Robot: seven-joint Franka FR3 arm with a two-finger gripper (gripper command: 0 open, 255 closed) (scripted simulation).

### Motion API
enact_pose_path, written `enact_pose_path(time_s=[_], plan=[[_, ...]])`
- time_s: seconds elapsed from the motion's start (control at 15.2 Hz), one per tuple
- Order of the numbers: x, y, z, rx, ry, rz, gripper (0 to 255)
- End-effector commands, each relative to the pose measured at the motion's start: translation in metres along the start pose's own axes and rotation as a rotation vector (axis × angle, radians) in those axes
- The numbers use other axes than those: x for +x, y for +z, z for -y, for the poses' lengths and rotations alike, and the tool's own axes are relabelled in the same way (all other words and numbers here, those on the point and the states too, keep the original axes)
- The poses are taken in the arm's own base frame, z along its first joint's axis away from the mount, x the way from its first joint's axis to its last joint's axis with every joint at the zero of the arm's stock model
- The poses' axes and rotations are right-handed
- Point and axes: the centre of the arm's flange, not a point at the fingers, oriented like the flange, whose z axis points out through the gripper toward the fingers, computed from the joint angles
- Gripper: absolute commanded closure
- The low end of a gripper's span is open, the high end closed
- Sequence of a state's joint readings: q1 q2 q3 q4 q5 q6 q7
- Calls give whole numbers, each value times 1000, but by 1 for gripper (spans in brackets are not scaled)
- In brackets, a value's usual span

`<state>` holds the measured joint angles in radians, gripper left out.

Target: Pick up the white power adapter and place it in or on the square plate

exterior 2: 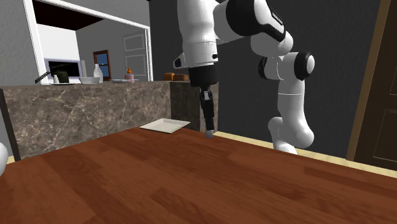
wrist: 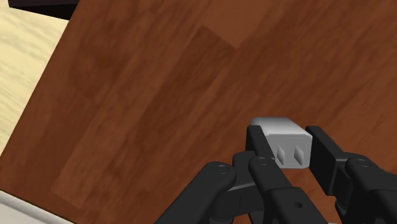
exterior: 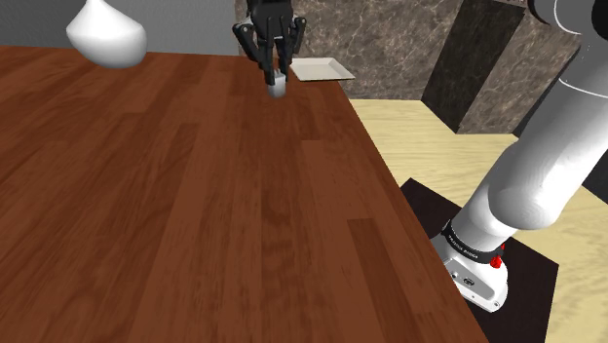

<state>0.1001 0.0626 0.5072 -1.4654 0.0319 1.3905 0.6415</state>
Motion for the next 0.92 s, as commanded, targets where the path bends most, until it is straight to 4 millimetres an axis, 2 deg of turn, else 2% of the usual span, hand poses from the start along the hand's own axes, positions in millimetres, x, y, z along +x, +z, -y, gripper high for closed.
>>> enact_pose_path(time_s=[0.0, 0.86], plan=[[14, -2, -25, 0, -1, 0, 255], [98, -14, -174, 0, -2, 0, 255]])
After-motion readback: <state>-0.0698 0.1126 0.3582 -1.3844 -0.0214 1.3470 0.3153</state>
